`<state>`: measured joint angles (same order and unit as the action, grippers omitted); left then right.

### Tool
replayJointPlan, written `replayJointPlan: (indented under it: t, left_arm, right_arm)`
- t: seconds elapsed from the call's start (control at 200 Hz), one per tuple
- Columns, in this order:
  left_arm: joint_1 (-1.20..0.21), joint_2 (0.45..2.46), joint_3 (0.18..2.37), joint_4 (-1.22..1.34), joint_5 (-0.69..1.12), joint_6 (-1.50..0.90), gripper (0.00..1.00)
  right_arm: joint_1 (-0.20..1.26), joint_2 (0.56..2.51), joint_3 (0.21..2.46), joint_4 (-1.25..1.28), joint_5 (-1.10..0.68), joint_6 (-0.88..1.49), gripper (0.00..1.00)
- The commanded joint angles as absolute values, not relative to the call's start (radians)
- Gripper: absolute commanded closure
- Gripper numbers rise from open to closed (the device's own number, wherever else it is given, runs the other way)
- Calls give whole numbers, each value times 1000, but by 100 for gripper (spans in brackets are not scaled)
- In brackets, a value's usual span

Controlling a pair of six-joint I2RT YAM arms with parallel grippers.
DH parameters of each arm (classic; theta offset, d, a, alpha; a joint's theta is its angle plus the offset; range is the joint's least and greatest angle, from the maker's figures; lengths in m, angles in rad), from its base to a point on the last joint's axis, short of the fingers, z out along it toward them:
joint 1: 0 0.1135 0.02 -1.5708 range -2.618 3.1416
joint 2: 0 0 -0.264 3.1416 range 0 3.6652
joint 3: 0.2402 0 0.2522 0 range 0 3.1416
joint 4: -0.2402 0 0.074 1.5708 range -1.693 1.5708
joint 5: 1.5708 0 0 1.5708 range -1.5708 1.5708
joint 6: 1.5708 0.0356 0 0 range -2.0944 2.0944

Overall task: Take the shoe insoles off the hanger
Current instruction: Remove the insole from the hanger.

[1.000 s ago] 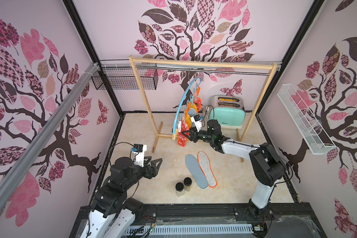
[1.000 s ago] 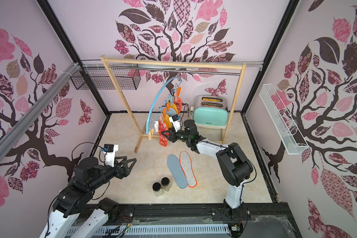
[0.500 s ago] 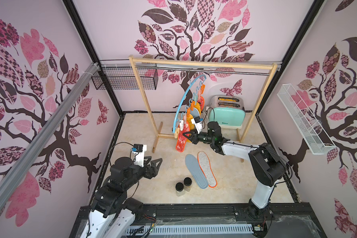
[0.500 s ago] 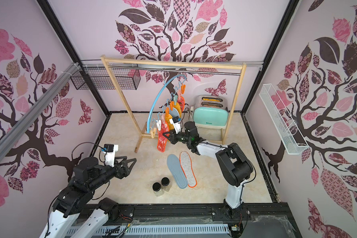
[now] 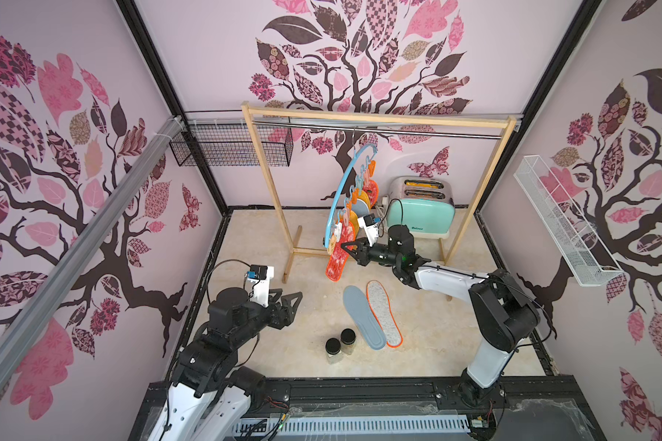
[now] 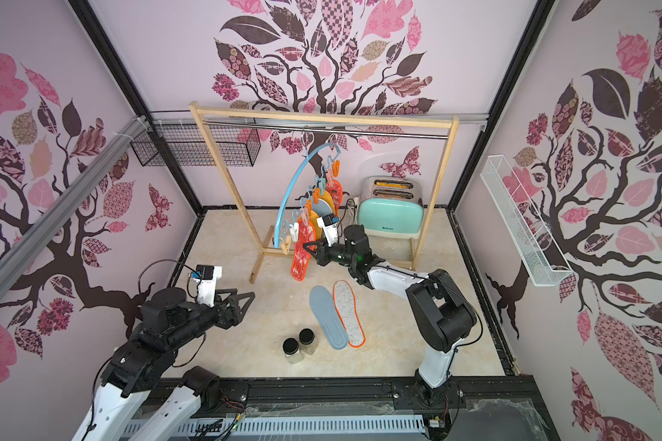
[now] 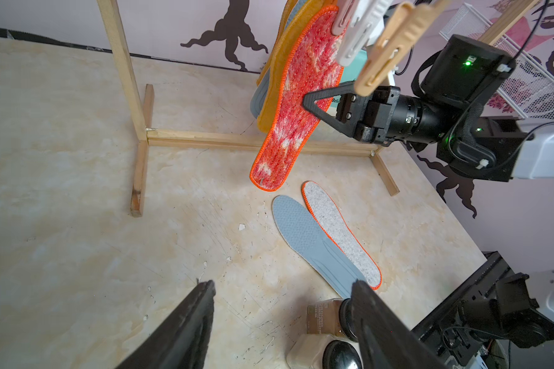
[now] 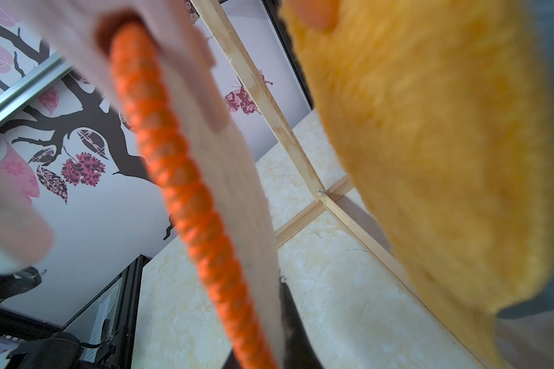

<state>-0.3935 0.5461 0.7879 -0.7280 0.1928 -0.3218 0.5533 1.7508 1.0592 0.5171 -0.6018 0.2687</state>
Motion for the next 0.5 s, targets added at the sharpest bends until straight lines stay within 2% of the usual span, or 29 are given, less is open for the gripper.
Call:
replayJointPlan:
  t: [0.0,0.12,0.195,0.3,0.49]
  left_arm:
    - [-397,658,813,-666,220,-402,32]
    - [-379,771,804,-479,281,-496,36]
    - [-378,838,794,-320,245,-523,37]
    - [-371,966,868,-266,191,-450,38]
    - [-269,1124,902,5,437,-400,42]
  right_arm:
    - [560,1715,1059,509,-602,252,90]
    - [560,1705,1051,497,-602,237,91]
    - [560,1699,1049,491,-604,229,91]
    - [561,1695,1047,482,-612,218,91]
    - [560,1680,1054,447,-624,185,91]
